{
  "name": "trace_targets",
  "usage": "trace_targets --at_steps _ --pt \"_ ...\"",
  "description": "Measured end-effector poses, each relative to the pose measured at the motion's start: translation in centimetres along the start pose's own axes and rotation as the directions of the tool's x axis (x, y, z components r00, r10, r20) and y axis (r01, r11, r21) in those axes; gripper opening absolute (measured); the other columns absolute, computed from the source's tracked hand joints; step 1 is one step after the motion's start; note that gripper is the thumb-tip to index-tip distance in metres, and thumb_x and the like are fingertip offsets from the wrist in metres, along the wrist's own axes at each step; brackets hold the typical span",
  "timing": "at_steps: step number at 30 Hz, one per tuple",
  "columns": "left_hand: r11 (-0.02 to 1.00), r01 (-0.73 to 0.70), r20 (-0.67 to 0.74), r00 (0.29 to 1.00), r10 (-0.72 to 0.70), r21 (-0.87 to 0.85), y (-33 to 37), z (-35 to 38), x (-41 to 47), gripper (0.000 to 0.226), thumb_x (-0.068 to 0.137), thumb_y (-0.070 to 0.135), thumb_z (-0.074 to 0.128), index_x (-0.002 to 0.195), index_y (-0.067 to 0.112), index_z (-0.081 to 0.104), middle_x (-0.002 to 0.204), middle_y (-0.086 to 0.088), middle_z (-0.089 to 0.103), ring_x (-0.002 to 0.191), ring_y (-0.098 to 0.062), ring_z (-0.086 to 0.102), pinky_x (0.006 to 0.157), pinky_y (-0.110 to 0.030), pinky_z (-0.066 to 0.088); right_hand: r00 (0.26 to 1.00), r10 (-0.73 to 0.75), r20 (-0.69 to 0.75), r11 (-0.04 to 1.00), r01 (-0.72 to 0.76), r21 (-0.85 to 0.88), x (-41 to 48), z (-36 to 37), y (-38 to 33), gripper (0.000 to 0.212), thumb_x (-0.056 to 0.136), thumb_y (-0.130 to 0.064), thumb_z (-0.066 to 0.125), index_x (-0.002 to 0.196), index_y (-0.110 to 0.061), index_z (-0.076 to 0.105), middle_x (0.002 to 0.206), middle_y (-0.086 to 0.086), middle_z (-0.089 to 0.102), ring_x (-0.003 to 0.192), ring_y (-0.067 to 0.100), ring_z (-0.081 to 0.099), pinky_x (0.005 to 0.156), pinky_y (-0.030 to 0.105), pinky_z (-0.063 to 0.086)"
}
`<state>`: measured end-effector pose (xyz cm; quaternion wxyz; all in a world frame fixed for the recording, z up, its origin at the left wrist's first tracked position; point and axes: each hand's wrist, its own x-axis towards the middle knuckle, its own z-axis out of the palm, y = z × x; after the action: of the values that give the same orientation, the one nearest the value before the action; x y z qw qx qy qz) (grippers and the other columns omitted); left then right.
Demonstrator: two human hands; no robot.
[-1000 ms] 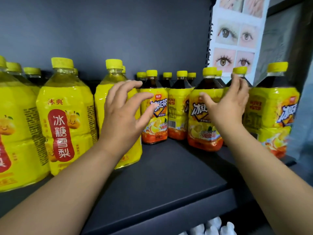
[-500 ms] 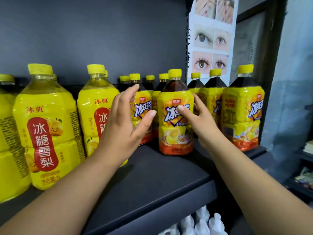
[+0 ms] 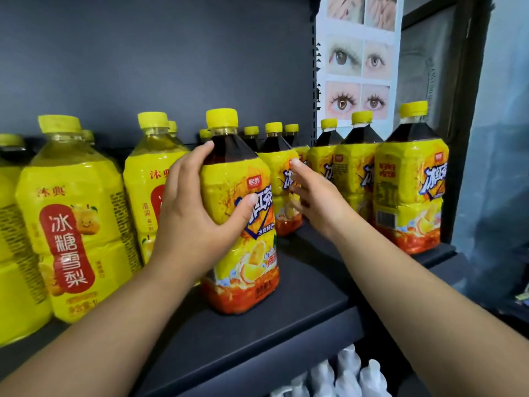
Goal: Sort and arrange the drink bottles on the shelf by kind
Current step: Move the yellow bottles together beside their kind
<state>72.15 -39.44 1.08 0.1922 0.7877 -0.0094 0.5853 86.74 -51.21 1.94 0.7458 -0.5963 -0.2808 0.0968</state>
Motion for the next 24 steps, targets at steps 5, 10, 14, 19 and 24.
trace_targets --at_steps 5,10,14,19,24 --pt "0.968 0.059 -0.041 0.997 -0.071 -0.243 0.5 -0.4 0.2 0.057 0.066 0.051 0.062 0.116 0.045 0.034 0.122 0.015 0.043 0.121 -0.006 0.043 0.102 -0.04 0.041 0.99 0.011 -0.139 0.97 -0.044 -0.238 5.0 -1.5 2.2 0.091 0.078 -0.046 0.067 0.147 -0.017 0.016 0.151 0.006 0.028 0.135 0.026 0.033 0.108 0.043 0.032" --pt "0.992 -0.064 -0.064 0.996 0.057 -0.111 0.2 -0.4 0.2 0.06 0.07 0.044 0.065 0.121 0.039 0.036 0.125 0.008 0.041 0.125 -0.015 0.042 0.105 -0.042 0.037 0.991 0.015 -0.13 0.955 -0.052 -0.291 6.9 -0.3 4.6 0.088 0.074 -0.047 0.069 0.143 -0.016 0.026 0.143 0.003 0.04 0.129 0.026 0.041 0.108 0.042 0.034" --pt "0.993 -0.113 -0.08 0.991 0.111 -0.03 -0.1 -0.5 0.5 0.063 0.072 0.04 0.065 0.126 0.03 0.034 0.123 0.013 0.039 0.124 -0.018 0.043 0.104 -0.043 0.038 0.971 -0.048 -0.233 0.879 -0.07 -0.472 7.3 0.1 4.4 0.087 0.072 -0.054 0.068 0.137 -0.011 0.031 0.137 0.009 0.046 0.126 0.03 0.044 0.102 0.04 0.037" --pt "0.986 -0.164 -0.073 0.983 0.166 0.032 -0.3 -0.6 0.4 0.057 0.076 0.04 0.063 0.124 0.024 0.037 0.121 0.006 0.042 0.122 -0.028 0.044 0.102 -0.051 0.038 0.938 -0.065 -0.339 0.833 -0.136 -0.536 6.6 0.5 4.2 0.096 0.066 -0.06 0.069 0.134 -0.007 0.027 0.138 0.014 0.04 0.126 0.035 0.041 0.098 0.044 0.039" --pt "0.976 -0.197 -0.065 0.977 0.203 0.09 -0.4 -0.6 0.5 0.05 0.08 0.039 0.058 0.121 0.017 0.04 0.12 0.009 0.04 0.122 -0.018 0.041 0.107 -0.035 0.033 0.944 -0.072 -0.323 0.861 -0.105 -0.498 7.1 -0.1 4.3 0.1 0.066 -0.059 0.07 0.138 -0.007 0.024 0.143 0.01 0.029 0.131 0.033 0.033 0.102 0.044 0.033"
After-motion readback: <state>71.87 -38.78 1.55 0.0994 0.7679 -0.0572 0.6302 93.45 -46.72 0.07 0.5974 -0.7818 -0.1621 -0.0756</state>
